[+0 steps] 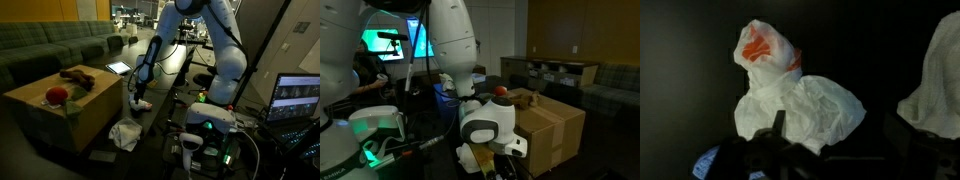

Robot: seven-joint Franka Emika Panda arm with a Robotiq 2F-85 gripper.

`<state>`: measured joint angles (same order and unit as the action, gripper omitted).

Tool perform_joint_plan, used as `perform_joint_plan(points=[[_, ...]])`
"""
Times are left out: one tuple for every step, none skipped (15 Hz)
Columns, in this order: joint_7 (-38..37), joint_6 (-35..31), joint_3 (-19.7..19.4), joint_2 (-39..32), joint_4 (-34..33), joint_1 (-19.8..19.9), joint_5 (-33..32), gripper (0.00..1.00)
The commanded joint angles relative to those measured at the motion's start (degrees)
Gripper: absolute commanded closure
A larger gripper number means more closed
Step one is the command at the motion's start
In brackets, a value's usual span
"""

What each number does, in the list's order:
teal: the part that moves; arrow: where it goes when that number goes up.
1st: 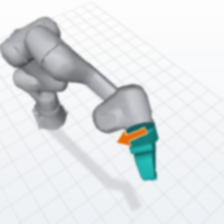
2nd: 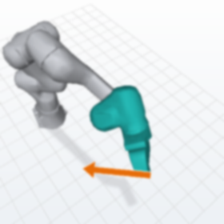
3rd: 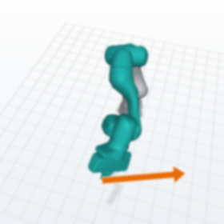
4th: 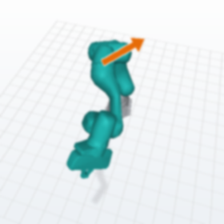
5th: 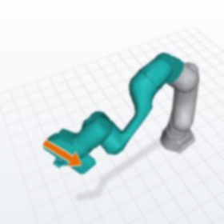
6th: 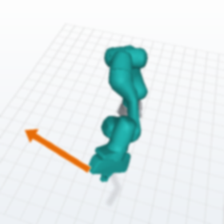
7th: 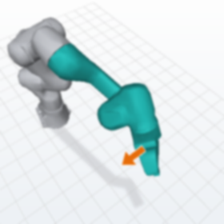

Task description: Put the objects on the table onto the box and the objects on the box onto the table

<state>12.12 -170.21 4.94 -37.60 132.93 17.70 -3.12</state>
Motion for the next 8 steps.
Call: perform_joint_plan(points=[[2.21,0.97,-0.63,-2.84,-3.38,-1.06,-0.76,0.00],[2.42,0.99,-0.84,-3.31,-3.78,-1.36,-0.93,0.00],[2.64,0.74,-1.04,-4.10,-4.29,-1.64,-1.11,0.00],[2.70,0.76,-1.32,-4.72,-4.83,-1.93,-1.24,0.00],[2.76,0.47,-1.92,-5.58,-5.37,-2.38,-1.56,0.00],[2.86,0.24,-2.45,-6.27,-5.87,-2.76,-1.85,0.00],[2.51,-0.21,-3.76,-7.03,-6.42,-3.85,-2.36,0.00],[2.64,-0.21,-4.24,-7.60,-6.94,-4.11,-2.73,0.00]])
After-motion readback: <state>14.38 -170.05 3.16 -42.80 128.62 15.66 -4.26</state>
